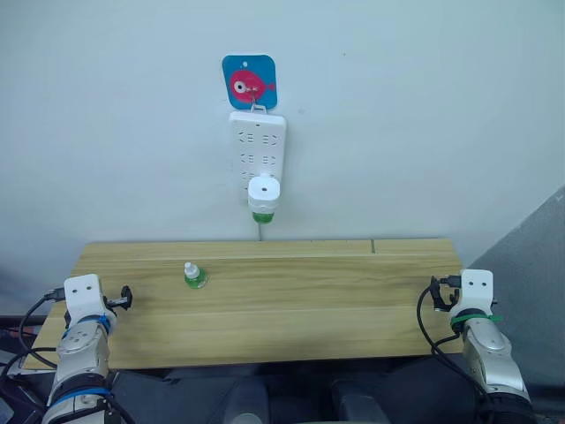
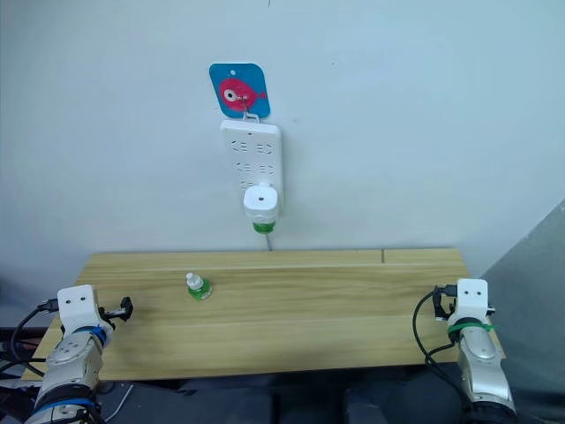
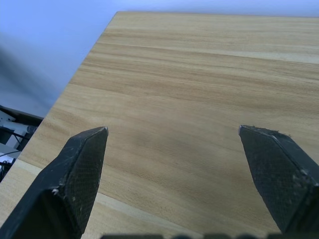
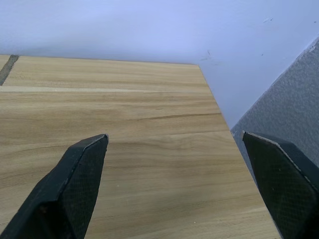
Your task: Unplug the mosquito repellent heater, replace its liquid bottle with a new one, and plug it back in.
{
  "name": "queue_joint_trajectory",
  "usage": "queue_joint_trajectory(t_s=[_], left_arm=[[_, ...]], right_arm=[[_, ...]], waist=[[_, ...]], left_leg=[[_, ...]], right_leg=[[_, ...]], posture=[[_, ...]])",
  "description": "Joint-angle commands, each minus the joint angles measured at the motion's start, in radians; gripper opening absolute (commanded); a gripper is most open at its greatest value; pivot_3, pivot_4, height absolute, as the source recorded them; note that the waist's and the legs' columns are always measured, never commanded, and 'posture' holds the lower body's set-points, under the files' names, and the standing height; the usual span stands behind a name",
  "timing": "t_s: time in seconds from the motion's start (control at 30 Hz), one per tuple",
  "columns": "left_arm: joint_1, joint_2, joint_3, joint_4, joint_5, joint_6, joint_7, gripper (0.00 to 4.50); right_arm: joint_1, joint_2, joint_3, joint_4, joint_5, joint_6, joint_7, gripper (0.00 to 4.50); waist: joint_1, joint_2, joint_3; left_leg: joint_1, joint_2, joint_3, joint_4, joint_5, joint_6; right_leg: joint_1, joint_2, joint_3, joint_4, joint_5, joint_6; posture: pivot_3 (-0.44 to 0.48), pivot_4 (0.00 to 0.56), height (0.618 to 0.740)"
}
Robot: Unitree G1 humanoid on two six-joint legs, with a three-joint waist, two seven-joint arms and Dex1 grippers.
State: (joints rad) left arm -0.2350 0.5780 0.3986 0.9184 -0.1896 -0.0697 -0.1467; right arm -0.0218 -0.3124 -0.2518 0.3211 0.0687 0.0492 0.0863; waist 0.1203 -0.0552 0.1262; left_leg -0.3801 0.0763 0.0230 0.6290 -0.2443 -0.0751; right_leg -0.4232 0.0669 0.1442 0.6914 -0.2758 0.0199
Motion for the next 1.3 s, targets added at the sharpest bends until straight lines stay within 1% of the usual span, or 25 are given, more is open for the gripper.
queue_joint_trajectory(t_s=[0.03,0.23,0.43,0.8,1.07,1.17,1.2,1.3], left_arm=[[-0.005,0.015,0.008,0.002,0.001,-0.016,0.006,4.5],[-0.023,0.007,0.021,0.007,-0.025,-0.036,-0.018,4.5],[-0.035,0.008,0.021,0.021,-0.034,-0.041,-0.039,4.5],[-0.045,0.044,0.03,0.032,-0.048,-0.056,-0.083,4.5],[-0.034,0.097,0.026,0.007,-0.004,-0.142,-0.013,4.5],[-0.023,0.108,0.03,-0.029,0.017,-0.17,0.037,4.5],[-0.015,0.118,0.017,-0.041,0.049,-0.182,0.069,4.5],[-0.008,0.115,0.019,-0.067,0.059,-0.161,0.091,4.5]], right_arm=[[-0.01,-0.021,-0.016,-0.03,-0.001,-0.012,-0.001,4.48],[-0.014,-0.023,-0.01,-0.035,-0.004,-0.006,0.002,4.48],[-0.018,-0.023,-0.01,-0.043,-0.006,-0.006,0.002,4.48],[0.01,-0.023,-0.012,-0.074,-0.002,-0.012,0.019,4.48],[0.017,-0.038,-0.013,-0.113,0.0,0.003,0.045,4.48],[0.012,-0.05,-0.01,-0.137,0.002,0.017,0.063,4.48],[0.009,-0.052,-0.009,-0.142,0.004,0.023,0.07,4.48],[0.004,-0.058,-0.006,-0.146,0.004,0.032,0.087,4.48]], waist=[[0.0,0.0,0.0],[0.001,0.0,0.0],[0.001,0.0,0.0],[-0.001,0.0,-0.001],[-0.002,0.0,-0.001],[-0.001,0.0,-0.002],[-0.001,0.0,-0.002],[0.001,0.0,-0.002]], left_leg=[[0.0,0.0,0.0,0.0,0.0,0.0],[0.0,0.0,0.0,0.0,0.0,0.0],[0.0,0.0,0.0,0.0,0.0,0.0],[0.0,0.0,0.0,0.0,0.0,0.0],[0.0,0.0,0.0,0.0,0.0,0.0],[0.0,0.0,0.0,0.0,0.0,0.0],[0.0,0.0,0.0,0.0,0.0,0.0],[0.0,0.0,0.0,0.0,0.0,0.0]], right_leg=[[0.0,0.0,0.0,0.0,0.0,0.0],[0.0,0.0,0.0,0.0,0.0,0.0],[0.0,0.0,0.0,0.0,0.0,0.0],[0.0,0.0,0.0,0.0,0.001,-0.001],[0.0,0.0,0.0,0.001,0.001,-0.001],[0.0,0.0,0.0,0.001,0.001,-0.001],[0.0,0.0,0.0,0.001,0.001,-0.001],[0.0,0.0,0.0,0.001,0.001,-0.001]], posture=[[0.373,0.112,0.74],[0.378,0.107,0.74],[0.358,0.101,0.74],[0.34,0.095,0.74],[0.344,0.095,0.74],[0.355,0.1,0.74],[0.355,0.1,0.74],[0.364,0.104,0.74]])
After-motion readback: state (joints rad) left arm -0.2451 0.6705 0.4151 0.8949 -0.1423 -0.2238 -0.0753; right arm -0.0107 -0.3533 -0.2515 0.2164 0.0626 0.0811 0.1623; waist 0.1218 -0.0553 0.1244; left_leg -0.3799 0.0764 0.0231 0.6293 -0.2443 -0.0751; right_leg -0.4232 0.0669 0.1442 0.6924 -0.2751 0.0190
